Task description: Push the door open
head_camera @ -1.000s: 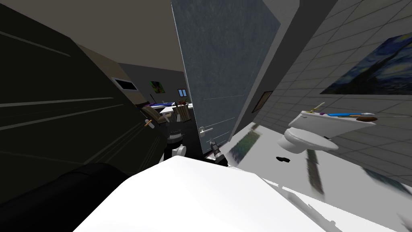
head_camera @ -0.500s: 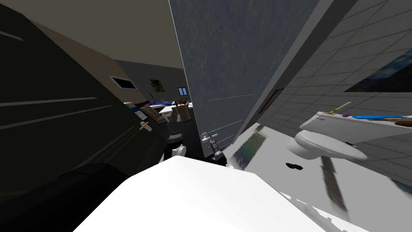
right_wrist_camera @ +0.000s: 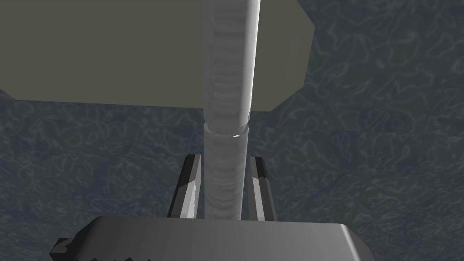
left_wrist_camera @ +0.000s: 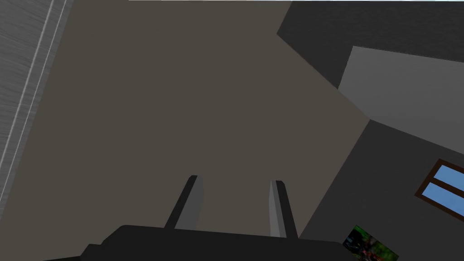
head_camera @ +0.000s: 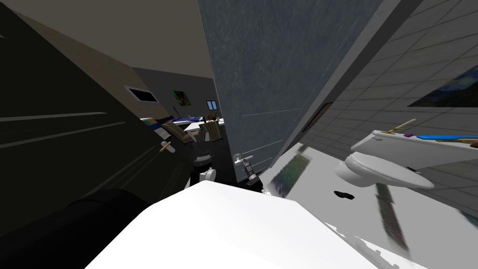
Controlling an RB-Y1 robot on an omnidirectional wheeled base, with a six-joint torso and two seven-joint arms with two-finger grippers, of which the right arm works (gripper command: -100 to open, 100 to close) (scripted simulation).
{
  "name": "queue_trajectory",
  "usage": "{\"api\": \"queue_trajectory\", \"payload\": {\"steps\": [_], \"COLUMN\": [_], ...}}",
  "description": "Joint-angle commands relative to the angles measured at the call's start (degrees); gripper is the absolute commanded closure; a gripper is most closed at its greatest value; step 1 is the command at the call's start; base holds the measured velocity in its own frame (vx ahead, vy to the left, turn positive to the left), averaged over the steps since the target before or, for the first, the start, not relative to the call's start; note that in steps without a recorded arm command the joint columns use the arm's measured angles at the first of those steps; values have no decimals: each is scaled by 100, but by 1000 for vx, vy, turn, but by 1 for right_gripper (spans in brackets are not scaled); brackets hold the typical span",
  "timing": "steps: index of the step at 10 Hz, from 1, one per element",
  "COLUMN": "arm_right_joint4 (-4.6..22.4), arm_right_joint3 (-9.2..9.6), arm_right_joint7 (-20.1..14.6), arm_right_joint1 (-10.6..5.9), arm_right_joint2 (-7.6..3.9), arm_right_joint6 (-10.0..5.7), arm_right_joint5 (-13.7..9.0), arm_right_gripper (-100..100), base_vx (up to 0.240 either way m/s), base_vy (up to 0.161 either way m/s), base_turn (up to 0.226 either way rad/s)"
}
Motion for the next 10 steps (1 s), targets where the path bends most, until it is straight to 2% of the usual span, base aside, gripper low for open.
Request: {"api": "queue_trajectory", "payload": {"steps": [1,4,7,10], "arm_right_joint4": [-2,27,49,92], "arm_right_joint3": [1,-54,-141,-309], "arm_right_joint7": [-1,12,35,78], "arm_right_joint1": [9,-1,-30,-86], "arm_right_joint2": [-6,-5,9,42], "arm_right_joint6": [-7,15,26,47], "arm_right_joint5": [-1,-17,-46,-100], "arm_right_gripper": [100,100,100,100], "base_vx": [-13,21,93,130], "base_vy": [-8,21,115,121], "base_turn": [-5,-13,-43,-55]}}
